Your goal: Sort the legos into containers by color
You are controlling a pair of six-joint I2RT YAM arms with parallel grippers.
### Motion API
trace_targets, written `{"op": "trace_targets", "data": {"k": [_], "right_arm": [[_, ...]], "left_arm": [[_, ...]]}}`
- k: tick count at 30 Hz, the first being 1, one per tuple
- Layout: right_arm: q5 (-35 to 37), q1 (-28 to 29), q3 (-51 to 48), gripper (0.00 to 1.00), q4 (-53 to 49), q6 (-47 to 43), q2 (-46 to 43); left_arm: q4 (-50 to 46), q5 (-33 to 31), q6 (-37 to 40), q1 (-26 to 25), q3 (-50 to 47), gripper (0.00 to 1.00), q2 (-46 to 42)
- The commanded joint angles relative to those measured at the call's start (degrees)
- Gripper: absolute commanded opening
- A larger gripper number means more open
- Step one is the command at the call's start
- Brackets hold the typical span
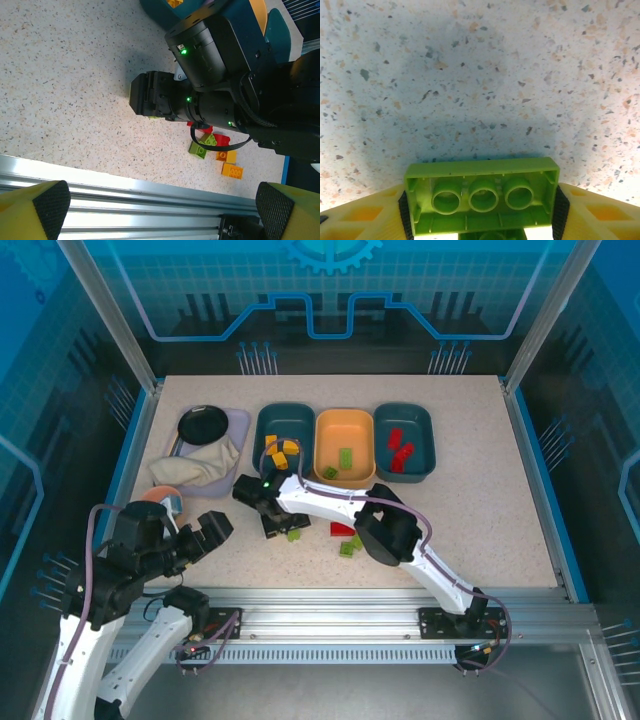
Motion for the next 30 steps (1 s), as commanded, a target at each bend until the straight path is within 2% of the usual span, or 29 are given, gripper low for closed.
{"op": "trace_targets", "data": {"k": [1, 9, 16, 21, 30], "right_arm": [[1.3, -1.33, -1.87, 0.62, -0.71, -0.29, -1.13], [8.32, -2.98, -3.4, 0.62, -1.59, -3.15, -13.52], [8.4, -12.77, -6.59, 0.63, 2.8, -7.73, -19.12], [5.6, -20.54, -3.76, 0.63, 6.99, -11.71, -16.06], [1.49, -29.18, 11.22, 0.64, 7.3, -16.64, -0.95]], "left_arm": [[0.59, 1.93, -0.16, 0.4, -1.0, 0.98, -0.5], [7.75, 7.23, -0.04, 0.35, -2.2, 0.98, 1.46], [18.48, 11.29, -0.97, 0.29, -3.01, 0.98, 8.43], [24.77, 11.5, -0.81, -0.02, -2.16, 0.98, 15.29], [33.07, 10.5, 0.88, -1.08, 2.21, 0.98, 29.69]]}}
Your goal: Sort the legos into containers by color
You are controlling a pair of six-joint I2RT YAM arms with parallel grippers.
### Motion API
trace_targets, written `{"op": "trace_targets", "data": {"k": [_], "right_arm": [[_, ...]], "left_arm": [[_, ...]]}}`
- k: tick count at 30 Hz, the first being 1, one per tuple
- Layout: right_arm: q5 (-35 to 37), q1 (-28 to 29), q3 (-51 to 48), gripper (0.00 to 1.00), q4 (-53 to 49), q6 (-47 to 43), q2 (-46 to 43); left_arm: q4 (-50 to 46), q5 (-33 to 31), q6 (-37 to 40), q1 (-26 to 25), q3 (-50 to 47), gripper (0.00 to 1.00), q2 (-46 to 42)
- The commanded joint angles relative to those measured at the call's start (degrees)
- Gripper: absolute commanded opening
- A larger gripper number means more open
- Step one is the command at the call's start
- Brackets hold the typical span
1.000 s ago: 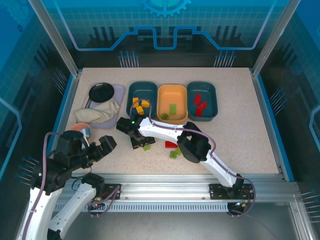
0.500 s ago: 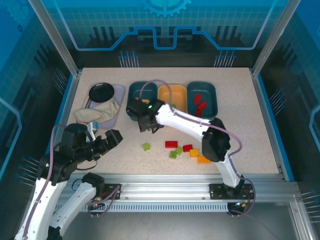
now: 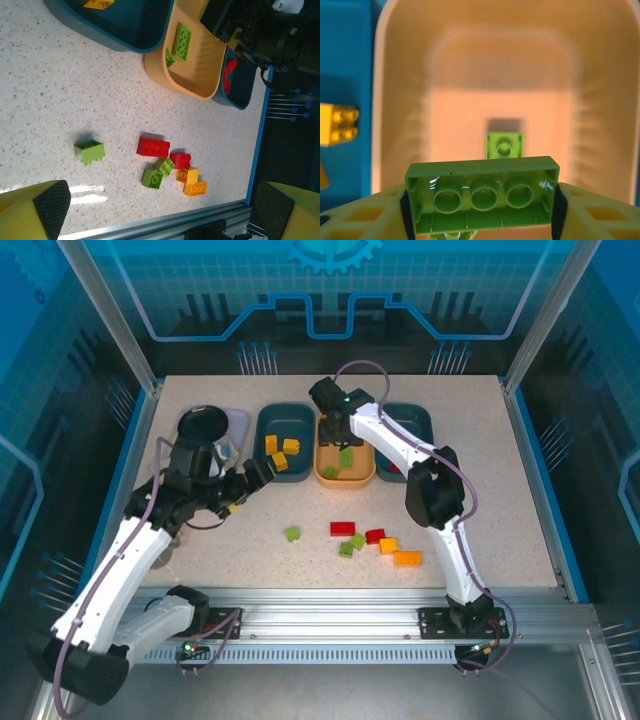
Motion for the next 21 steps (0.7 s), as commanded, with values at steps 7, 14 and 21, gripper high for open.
{"op": "trace_targets", "data": {"k": [7, 14, 21], "right_arm": [[-5.56, -5.26, 17.1, 0.66, -3.28, -3.18, 15.35], [-8.78, -6.16, 25.22, 0.8, -5.38, -3.24, 20.05], [-9.41, -5.03, 23.45, 0.85, -5.04, -2.18, 10.2]], "left_arm": [[7.85, -0.49, 1.8, -2.63, 6.59, 0.98, 10.42], [5.7, -2.49, 2.72, -3.74, 9.43, 0.98, 14.15], [1.98, -2.42, 1.43, -4.8, 9.98, 0.95, 15.77]]}}
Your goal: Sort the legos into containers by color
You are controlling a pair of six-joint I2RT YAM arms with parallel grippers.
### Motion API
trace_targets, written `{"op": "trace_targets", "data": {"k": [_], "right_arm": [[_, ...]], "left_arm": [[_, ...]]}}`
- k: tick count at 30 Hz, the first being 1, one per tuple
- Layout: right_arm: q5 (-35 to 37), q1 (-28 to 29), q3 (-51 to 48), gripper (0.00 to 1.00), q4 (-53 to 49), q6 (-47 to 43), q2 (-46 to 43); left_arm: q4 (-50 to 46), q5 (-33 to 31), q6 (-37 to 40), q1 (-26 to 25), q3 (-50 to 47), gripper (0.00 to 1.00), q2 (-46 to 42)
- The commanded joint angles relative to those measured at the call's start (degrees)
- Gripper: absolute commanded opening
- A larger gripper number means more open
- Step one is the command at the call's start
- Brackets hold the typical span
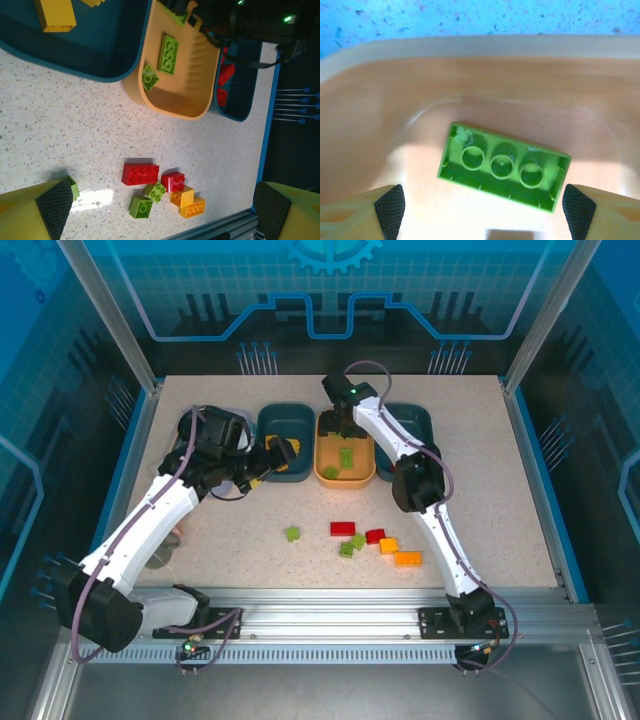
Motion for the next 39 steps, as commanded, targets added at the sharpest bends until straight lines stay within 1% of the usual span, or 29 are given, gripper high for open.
{"op": "trace_targets", "data": {"k": [1, 3, 5, 11, 12, 15, 19, 23, 28, 31, 33, 35, 39], "right_arm": [[-0.53, 1.34, -1.27, 0.84, -0.59, 0.73, -10.73], [0.69, 2.12, -7.24, 0.82, 1.31, 0.82, -16.92], [2.45, 2.91, -15.8, 0.81, 4.06, 1.06, -25.5], [4.98, 3.38, -49.71, 0.74, 9.82, 6.93, -52.28], [5.46, 3.63, -55.34, 0.72, 9.59, 8.11, -56.94], [7.16, 3.96, -68.1, 0.7, 5.71, 11.55, -68.84], [7.81, 4.58, -80.35, 0.7, -0.36, 15.83, -83.3], [7.5, 4.97, -86.14, 0.7, -7.3, 19.62, -93.77], [6.84, 5.03, -86.58, 0.72, -12.88, 21.84, -100.65], [6.61, 5.16, -84.78, 0.74, -13.89, 20.18, -102.79], [5.71, 5.1, -84.06, 0.77, -13.65, 17.92, -104.27], [3.79, 5.25, -83.85, 0.78, -12.59, 14.97, -106.02], [-0.22, 5.34, -84.36, 0.8, -11.83, 11.02, -109.47]], "left_arm": [[-3.14, -0.28, -0.1, -1.38, 1.7, 0.95, 1.02], [-3.4, 0.31, 0.15, -2.9, 1.85, 0.94, 1.68], [-4.08, -0.04, 2.27, -5.4, 2.62, 0.94, 2.87], [-6.3, -0.89, 9.51, -15.36, 7.44, 0.89, 11.18], [-6.23, -1.19, 9.83, -17.04, 8.09, 0.89, 12.74], [-6.24, -1.42, 8.96, -20.81, 10.24, 0.87, 17.36], [-6.55, -2.43, 6.46, -25.72, 13.73, 0.86, 23.25], [-8.4, -3.89, 3.96, -30.0, 17.73, 0.85, 28.85], [-11.68, -4.47, -1.25, -33.93, 24.04, 0.85, 36.15], [-15.91, -4.46, -5.52, -35.91, 29.2, 0.85, 41.52], [-16.96, -2.85, -9.76, -36.74, 31.49, 0.86, 44.34], [-18.28, -1.41, -13.72, -37.35, 33.53, 0.87, 47.0], [-20.92, 0.02, -18.97, -38.15, 38.82, 0.89, 51.88]]}}
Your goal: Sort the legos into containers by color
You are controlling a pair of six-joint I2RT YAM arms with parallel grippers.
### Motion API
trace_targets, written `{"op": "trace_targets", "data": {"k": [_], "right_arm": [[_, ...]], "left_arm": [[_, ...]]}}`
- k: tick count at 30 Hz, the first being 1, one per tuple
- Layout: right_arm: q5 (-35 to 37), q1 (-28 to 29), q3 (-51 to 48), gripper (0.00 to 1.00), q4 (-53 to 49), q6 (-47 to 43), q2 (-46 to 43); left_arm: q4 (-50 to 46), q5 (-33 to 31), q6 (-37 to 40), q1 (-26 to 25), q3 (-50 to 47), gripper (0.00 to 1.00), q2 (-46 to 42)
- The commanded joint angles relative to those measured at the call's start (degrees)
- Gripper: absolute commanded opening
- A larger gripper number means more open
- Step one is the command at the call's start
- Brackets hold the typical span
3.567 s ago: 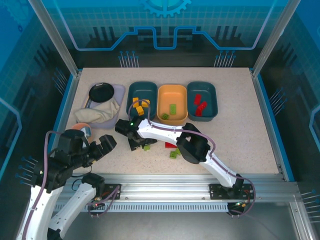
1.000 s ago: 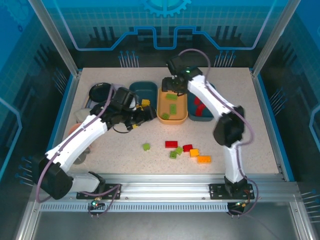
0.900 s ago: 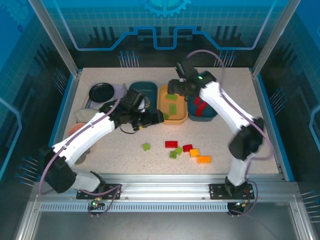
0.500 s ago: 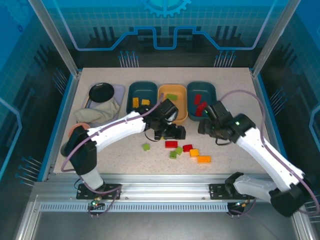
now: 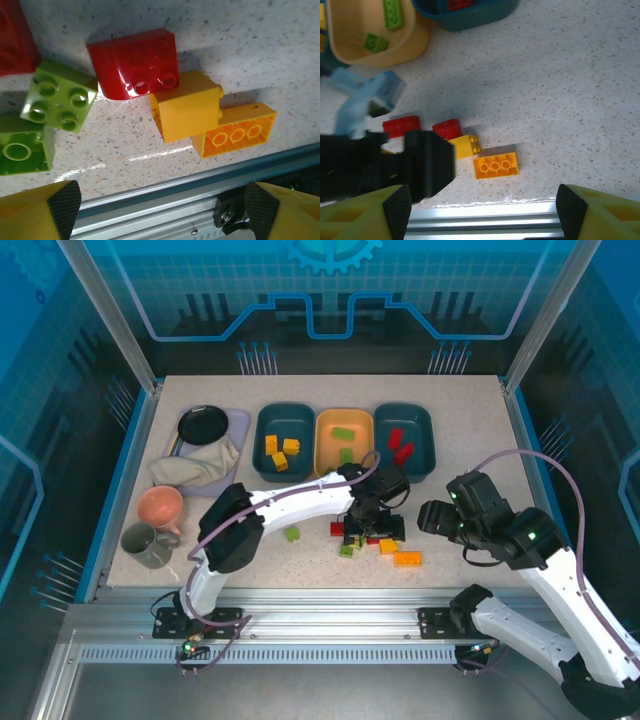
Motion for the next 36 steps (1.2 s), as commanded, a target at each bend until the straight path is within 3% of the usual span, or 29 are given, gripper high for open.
{"op": "trace_targets", "data": {"k": [1, 7, 24, 32, 36], "right_arm": [[-4.25, 0.91, 0.89, 0.8, -0.64, -4.32, -2.96], [-6.2, 0.9, -1.29, 0.81, -1.09, -3.31, -7.55], [-7.44, 0.89, -2.24, 0.81, 0.67, -1.78, -8.61], [-7.29, 0.84, -2.29, 0.81, 0.5, -1.31, -8.79], [-7.66, 0.9, -2.43, 0.81, 0.88, -1.95, -8.92]], "left_arm": [[-5.06, 2.47, -7.88, -0.64, 4.97, 0.9, 3.75], [-6.38, 3.34, -11.49, -1.26, 11.99, 0.9, 9.86], [-8.58, 0.74, -12.58, -1.19, 17.99, 0.65, 18.37], [-8.56, -1.13, -10.85, -1.09, 19.78, 0.39, 18.73], [-10.17, -2.76, -9.43, -1.0, 21.34, 0.32, 16.64]]}}
